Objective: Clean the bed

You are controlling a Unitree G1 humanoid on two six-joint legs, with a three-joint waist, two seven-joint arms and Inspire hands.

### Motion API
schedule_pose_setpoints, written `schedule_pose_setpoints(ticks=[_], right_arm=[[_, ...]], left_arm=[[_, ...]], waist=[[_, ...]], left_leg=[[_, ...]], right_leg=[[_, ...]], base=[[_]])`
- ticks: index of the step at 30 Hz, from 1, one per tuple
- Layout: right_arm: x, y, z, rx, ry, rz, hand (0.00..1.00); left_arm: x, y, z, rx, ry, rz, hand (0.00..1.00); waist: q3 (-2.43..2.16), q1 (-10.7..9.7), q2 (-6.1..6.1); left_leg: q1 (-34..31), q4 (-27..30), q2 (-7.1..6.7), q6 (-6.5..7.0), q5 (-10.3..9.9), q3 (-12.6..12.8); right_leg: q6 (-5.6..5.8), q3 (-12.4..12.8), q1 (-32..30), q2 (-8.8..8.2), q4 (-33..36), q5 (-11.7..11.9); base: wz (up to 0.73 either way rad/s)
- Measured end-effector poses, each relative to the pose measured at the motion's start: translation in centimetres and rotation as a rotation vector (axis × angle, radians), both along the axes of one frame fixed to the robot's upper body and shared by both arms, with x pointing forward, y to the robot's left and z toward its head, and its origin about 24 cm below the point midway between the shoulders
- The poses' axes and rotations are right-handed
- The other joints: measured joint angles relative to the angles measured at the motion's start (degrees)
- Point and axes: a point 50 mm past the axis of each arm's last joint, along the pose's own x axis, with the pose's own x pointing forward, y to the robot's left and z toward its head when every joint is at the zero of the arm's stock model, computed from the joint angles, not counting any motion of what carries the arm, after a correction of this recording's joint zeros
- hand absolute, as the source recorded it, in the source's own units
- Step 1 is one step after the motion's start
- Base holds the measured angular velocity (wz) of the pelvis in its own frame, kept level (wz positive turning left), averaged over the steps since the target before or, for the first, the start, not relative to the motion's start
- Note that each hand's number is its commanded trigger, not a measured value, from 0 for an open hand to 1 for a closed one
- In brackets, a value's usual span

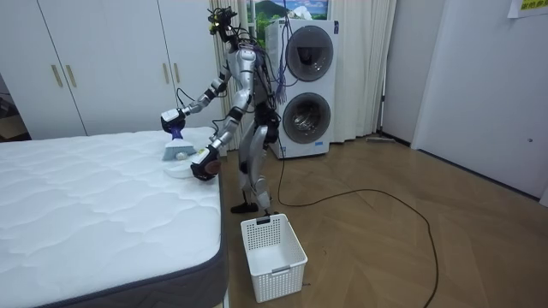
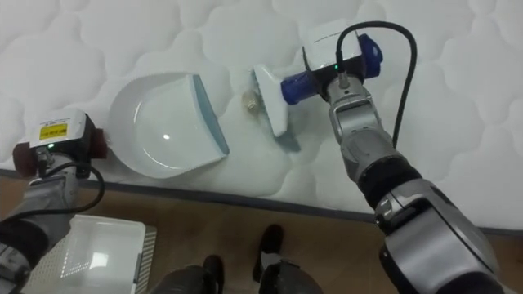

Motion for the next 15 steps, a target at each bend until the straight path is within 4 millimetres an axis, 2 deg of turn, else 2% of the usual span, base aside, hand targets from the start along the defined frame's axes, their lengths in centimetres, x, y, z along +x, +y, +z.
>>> schedule_pose_setpoints(ticks=[10,15], right_arm=[[-0.2,0.8,-0.2,0.002,0.017,0.045,1.00],[-0.9,2.7,-0.5,0.023,0.026,0.121,1.00]], left_arm=[[-0.3,-0.9,-0.8,-0.024,0.018,-0.018,1.00],[-0.7,-1.3,-1.4,-0.014,0.038,-0.040,1.00]], waist=[[-0.04,1.1,0.10],[-0.45,1.5,0.83]], left_leg=[[0.5,0.0,-0.36,0.10,0.3,0.1],[0.6,0.0,-0.42,0.09,0.3,0.2]], right_leg=[[0.01,0.1,0.1,-0.49,0.9,0.0],[0.01,0.3,0.1,-0.50,1.0,0.0]], base=[[0.00],[0.00]])
